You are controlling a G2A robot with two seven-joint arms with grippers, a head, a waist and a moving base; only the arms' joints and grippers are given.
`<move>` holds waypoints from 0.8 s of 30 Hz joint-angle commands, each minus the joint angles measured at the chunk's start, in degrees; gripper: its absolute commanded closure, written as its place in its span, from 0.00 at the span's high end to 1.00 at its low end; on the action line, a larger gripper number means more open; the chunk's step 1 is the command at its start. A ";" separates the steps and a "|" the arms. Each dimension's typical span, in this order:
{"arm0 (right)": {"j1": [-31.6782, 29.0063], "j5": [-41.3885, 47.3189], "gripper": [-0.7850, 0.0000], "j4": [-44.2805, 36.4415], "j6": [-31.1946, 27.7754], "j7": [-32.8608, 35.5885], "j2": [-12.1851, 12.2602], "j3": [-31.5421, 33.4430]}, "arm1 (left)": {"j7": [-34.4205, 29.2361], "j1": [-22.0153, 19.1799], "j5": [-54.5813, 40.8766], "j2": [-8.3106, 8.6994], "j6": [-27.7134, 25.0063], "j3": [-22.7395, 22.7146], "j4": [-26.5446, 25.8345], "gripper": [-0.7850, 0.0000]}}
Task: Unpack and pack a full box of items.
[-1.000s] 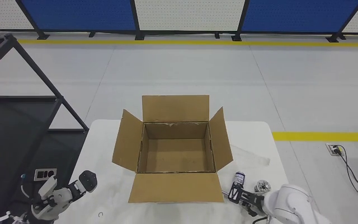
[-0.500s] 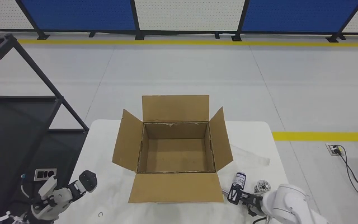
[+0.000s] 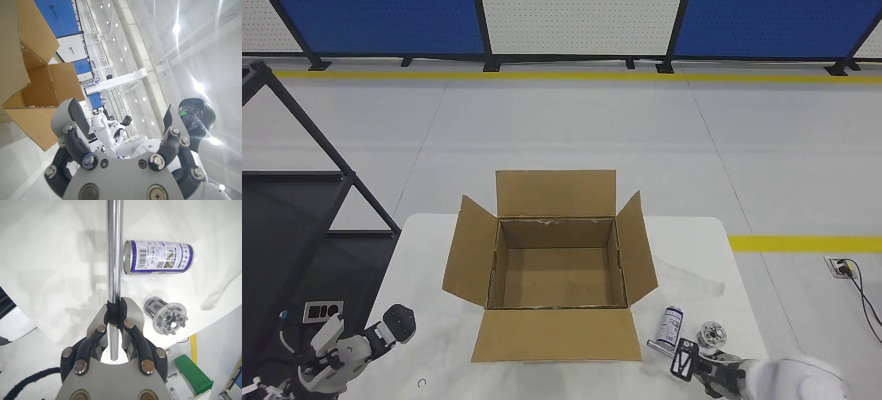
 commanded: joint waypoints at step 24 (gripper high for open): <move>-18.10 4.25 0.00 -22.58 1.14 -12.00 1.04 23.72 | 0.00 0.00 0.00 0.00 0.00 0.00 0.00 1.00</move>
